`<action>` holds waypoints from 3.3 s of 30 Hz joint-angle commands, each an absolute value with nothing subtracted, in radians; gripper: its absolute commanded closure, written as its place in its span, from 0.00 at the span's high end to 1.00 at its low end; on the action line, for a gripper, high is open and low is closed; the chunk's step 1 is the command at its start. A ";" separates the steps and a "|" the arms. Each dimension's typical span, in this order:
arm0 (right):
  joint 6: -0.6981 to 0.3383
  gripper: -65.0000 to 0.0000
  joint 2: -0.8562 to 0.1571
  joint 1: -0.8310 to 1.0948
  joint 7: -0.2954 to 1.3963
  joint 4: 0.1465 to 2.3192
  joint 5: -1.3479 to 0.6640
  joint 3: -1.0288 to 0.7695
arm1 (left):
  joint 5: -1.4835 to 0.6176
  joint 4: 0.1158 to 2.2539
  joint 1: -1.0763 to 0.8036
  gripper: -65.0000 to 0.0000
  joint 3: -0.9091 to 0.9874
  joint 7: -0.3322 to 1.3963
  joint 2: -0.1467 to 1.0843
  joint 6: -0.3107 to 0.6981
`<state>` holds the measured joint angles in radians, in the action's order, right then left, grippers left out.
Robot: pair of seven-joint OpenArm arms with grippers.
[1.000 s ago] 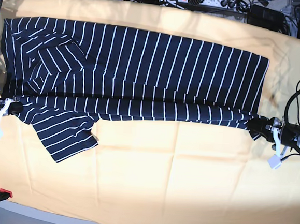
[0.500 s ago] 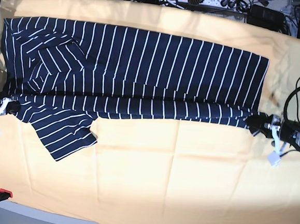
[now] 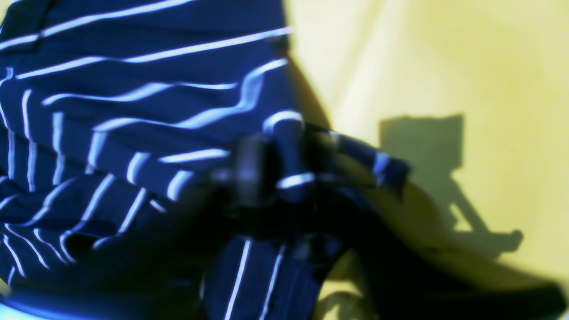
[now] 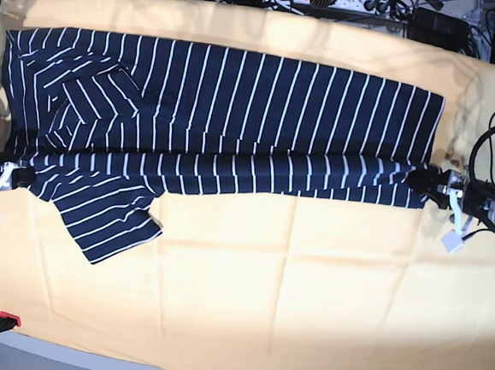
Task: Fold the T-shirt properly
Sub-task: 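Fold the hem with both grippers toward the collar, halving the shirt lengthwise, then lift the sleeve with the right gripper and fold it onto the shirt body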
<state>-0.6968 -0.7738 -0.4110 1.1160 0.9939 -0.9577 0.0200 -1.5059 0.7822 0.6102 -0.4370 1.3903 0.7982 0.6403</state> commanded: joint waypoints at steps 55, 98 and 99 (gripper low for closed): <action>-0.698 0.00 -0.474 -0.617 0.761 0.753 -0.749 0.012 | -1.484 0.790 0.621 0.53 -0.428 1.396 0.816 0.627; -0.698 0.00 -0.788 0.263 1.396 2.077 -1.484 -0.356 | -1.484 0.790 0.621 0.53 -0.428 1.396 0.832 0.636; -0.698 0.00 -0.788 0.277 1.396 2.077 -1.484 -0.356 | -1.484 0.790 0.622 0.53 -0.428 1.396 0.837 0.636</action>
<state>-0.6971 -0.7650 0.2821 1.4109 2.0663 -1.4597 -0.3450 -1.5150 0.7856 0.6064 -0.4316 1.3781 0.8070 0.6369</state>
